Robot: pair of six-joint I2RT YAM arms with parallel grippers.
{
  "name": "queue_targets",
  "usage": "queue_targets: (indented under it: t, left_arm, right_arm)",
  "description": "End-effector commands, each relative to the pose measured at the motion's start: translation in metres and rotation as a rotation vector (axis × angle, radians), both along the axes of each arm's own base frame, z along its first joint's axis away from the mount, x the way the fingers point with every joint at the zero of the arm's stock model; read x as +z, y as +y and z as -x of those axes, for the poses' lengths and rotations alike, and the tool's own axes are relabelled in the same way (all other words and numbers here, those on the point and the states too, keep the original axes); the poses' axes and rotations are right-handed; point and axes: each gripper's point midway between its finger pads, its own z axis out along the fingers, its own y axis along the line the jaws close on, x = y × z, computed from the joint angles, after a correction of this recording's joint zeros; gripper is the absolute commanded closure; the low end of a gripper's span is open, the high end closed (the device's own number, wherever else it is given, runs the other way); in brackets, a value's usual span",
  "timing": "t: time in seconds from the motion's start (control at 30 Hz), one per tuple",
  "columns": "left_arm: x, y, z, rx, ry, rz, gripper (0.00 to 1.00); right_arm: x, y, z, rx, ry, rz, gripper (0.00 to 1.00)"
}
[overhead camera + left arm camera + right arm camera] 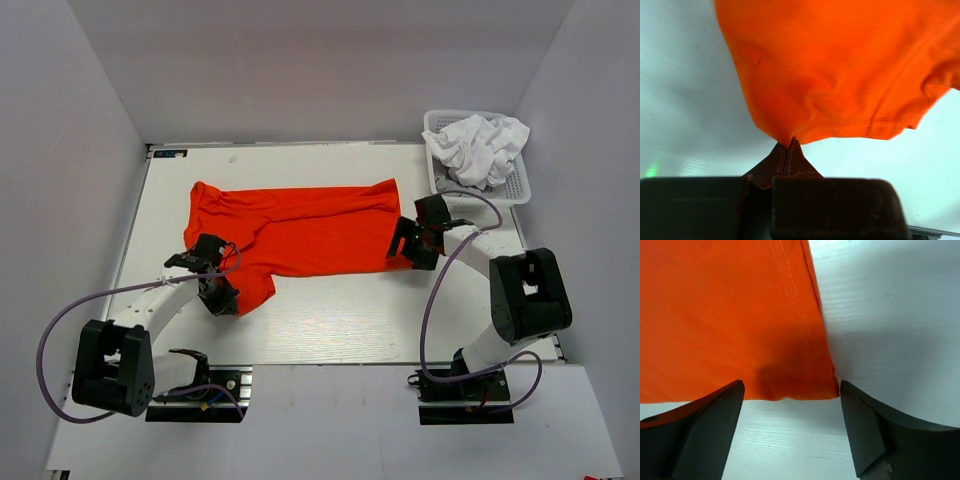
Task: Fold and stack the t-shirts
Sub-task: Grap the side of the flattened tshirt closest away from the robot with both arms, then fold the other side of the tshirt into a rectangle
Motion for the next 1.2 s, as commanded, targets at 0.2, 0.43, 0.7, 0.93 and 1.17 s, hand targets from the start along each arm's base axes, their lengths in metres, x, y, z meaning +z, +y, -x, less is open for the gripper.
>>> queue_targets:
  t: [0.2, 0.43, 0.7, 0.93, 1.17]
  left_arm:
    - [0.038, -0.004, -0.033, -0.024, -0.144, 0.012, 1.0]
    - [0.069, -0.012, -0.069, -0.036, -0.236, 0.039, 1.0]
    - [0.107, -0.014, -0.129, -0.011, -0.357, 0.023, 1.0]
    - [0.125, 0.012, -0.185, 0.111, -0.425, -0.102, 1.0]
    - [0.139, 0.031, -0.239, 0.181, -0.477, -0.136, 1.0]
  right_arm:
    - [-0.01, 0.006, -0.011, -0.026, 0.028, -0.023, 0.47]
    - [0.01, 0.001, -0.027, -0.024, -0.014, 0.033, 0.92]
    - [0.033, 0.019, -0.052, 0.017, -0.021, -0.02, 1.0]
    - [0.055, 0.012, -0.09, -0.028, -0.033, 0.05, 1.0]
    - [0.07, 0.017, -0.135, -0.034, -0.039, 0.074, 1.0]
